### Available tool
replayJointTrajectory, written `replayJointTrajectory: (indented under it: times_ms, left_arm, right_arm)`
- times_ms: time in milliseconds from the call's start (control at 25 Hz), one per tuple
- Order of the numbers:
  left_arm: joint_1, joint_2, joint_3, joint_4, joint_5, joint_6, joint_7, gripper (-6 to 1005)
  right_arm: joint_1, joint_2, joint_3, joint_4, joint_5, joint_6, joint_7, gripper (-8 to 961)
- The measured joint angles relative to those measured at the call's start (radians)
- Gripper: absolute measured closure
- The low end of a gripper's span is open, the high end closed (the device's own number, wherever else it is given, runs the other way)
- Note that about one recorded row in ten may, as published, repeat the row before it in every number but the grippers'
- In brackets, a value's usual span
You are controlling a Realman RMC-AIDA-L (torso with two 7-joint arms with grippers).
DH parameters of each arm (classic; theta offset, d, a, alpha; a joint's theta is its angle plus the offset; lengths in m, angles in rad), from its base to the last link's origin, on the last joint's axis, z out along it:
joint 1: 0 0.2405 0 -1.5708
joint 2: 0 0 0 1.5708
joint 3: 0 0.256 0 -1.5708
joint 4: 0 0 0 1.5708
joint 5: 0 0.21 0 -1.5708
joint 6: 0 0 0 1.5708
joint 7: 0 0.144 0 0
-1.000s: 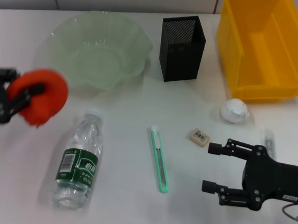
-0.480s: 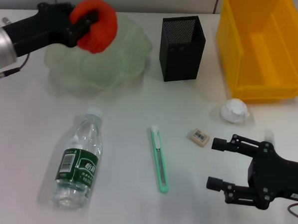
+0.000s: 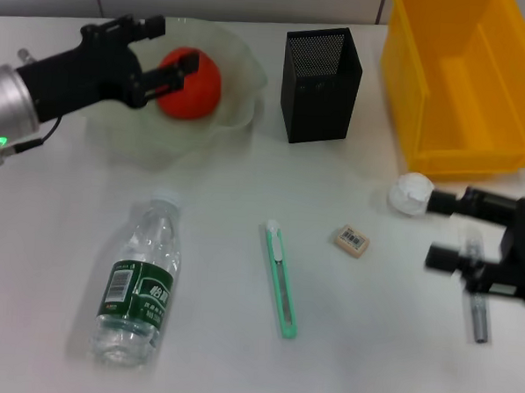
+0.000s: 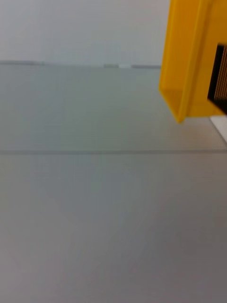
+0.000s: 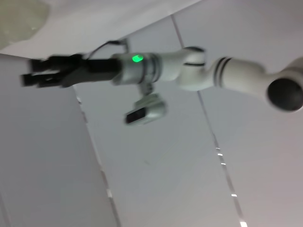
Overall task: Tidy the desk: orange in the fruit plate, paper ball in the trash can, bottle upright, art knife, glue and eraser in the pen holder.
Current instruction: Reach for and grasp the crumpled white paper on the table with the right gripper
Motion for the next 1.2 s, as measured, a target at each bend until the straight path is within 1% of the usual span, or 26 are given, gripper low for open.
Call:
replayJointTrajectory:
  times_ms: [40,80,120,240,280,320,400,440,480,520,640,680,720,840,880,920,1200]
  left_arm:
    - [0.015,-0.001,0.012,0.013,-0.003,0.023,-0.002,436]
    - [0.044,-0.002,0.028,0.029,-0.005,0.064,-0.008,410]
    - [0.044,-0.002,0.028,0.029,-0.005,0.064,-0.008,383]
    - [0.089,0.000,0.064,0.041,-0.006,0.165,-0.012,303]
    - [0.125,-0.001,0.095,0.050,-0.006,0.234,0.003,277]
    - [0.125,-0.001,0.095,0.050,-0.006,0.234,0.003,251]
    - [0.135,-0.002,0.104,0.051,-0.006,0.249,0.009,199]
    - [0.162,-0.004,0.122,0.046,-0.006,0.264,0.021,173]
    - [0.167,-0.005,0.123,0.036,-0.006,0.258,0.026,174]
    - [0.167,-0.005,0.123,0.036,-0.006,0.258,0.026,176]
    - [0.171,-0.003,0.120,0.000,-0.007,0.242,0.052,180]
    - [0.172,-0.003,0.118,-0.004,-0.007,0.239,0.056,180]
    - [0.174,-0.004,0.118,-0.007,-0.007,0.236,0.061,180]
    - [0.176,-0.005,0.123,-0.011,-0.007,0.227,0.067,180]
    - [0.176,-0.005,0.124,-0.021,-0.007,0.224,0.075,180]
    - [0.176,-0.005,0.124,-0.028,-0.007,0.223,0.082,180]
    - [0.174,-0.003,0.128,-0.048,-0.003,0.192,0.103,179]
  right_arm:
    - [0.001,0.000,0.001,-0.043,0.011,0.004,0.053,196]
    - [0.004,0.001,-0.002,-0.151,0.025,0.022,0.182,198]
    - [0.004,0.001,-0.002,-0.151,0.025,0.022,0.182,198]
    - [0.004,0.005,-0.042,-0.391,-0.006,0.078,0.422,198]
    - [-0.003,0.007,-0.111,-0.536,-0.064,0.127,0.565,198]
    - [-0.003,0.007,-0.111,-0.536,-0.064,0.127,0.565,198]
    - [-0.010,0.007,-0.222,-0.688,-0.152,0.191,0.730,198]
    - [-0.008,0.007,-0.274,-0.746,-0.205,0.218,0.808,197]
    - [0.007,0.007,-0.363,-0.821,-0.318,0.257,0.944,197]
    - [0.007,0.007,-0.363,-0.821,-0.318,0.257,0.944,197]
    - [0.043,0.007,-0.491,-0.877,-0.489,0.292,1.134,197]
    - [0.062,0.007,-0.566,-0.885,-0.577,0.317,1.225,197]
    - [0.062,0.007,-0.566,-0.885,-0.577,0.317,1.225,197]
    - [0.080,0.007,-0.641,-0.865,-0.644,0.357,1.302,197]
    - [0.091,0.007,-0.668,-0.840,-0.676,0.383,1.330,197]
    - [0.091,0.007,-0.668,-0.840,-0.676,0.383,1.330,197]
    - [0.116,0.006,-0.709,-0.708,-0.704,0.509,1.355,198]
